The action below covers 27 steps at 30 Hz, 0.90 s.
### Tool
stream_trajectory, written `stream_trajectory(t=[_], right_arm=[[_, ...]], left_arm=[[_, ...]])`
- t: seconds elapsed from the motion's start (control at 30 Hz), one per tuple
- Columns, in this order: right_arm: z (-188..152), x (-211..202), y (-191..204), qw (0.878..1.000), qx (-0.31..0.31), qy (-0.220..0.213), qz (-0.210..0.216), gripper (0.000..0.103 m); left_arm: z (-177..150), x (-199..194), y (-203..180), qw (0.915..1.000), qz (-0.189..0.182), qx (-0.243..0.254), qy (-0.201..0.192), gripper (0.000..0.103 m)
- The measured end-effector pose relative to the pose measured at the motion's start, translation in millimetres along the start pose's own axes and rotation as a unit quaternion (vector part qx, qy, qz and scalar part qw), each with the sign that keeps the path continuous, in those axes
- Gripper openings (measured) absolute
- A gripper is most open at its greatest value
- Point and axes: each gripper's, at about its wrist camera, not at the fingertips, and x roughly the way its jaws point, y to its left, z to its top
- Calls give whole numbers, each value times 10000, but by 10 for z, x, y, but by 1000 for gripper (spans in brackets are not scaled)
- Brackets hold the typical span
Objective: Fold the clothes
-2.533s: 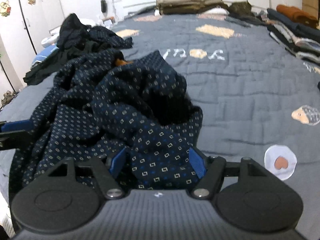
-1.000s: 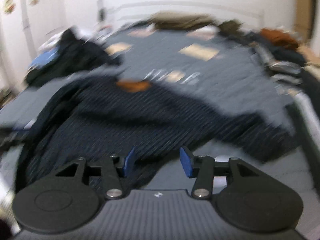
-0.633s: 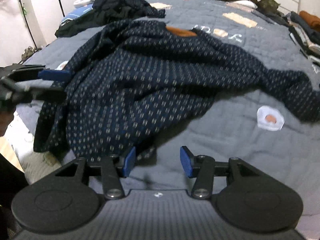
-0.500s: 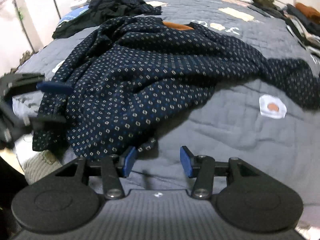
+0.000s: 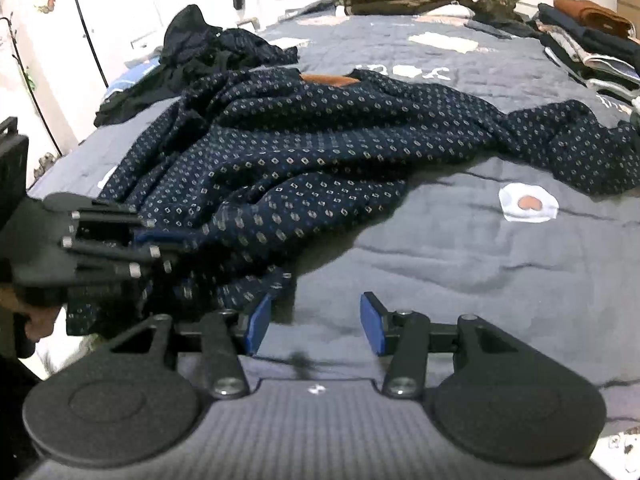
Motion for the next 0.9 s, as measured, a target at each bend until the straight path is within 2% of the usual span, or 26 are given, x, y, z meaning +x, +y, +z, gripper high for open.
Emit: stream_trajectory(t=[0.13,0.3,0.47,0.57,0.67,0.7,0.77,0.8,0.87,0.9], right_arm=[[26,125,137,9996,-214,-101,167,50],[25,176,363,9959,-683,-335,487,53],[-31,323,590,9881,-1501,-258,212,54],[-47,451,598,9857,-1677,-164,-29,54],[-43,503,596,9831,-1799,-299,-150,54],[-43,495,596,9821,-1832,-407,-138,51],[-29,456,575,9822,-1774,-611,-116,29],[-12,429,554,9836,-1673,-672,-84,10],[28,324,494,9864,-1403,-860,-45,8],[46,251,457,9874,-1260,-961,-27,7]], left_arm=[[81,-131,143,9991,-152,-375,-120,14],[73,-112,143,9990,-193,-395,-45,14],[44,-143,189,9983,-241,-528,-29,14],[52,-160,220,9976,-260,-639,-53,14],[63,-176,226,9974,-269,-669,-72,14],[66,-184,223,9974,-263,-665,-86,14],[71,-201,215,9975,-245,-648,-119,14],[78,-217,213,9974,-261,-654,-138,15],[97,-267,215,9971,-308,-667,-209,19],[109,-301,217,9968,-333,-672,-270,29]])
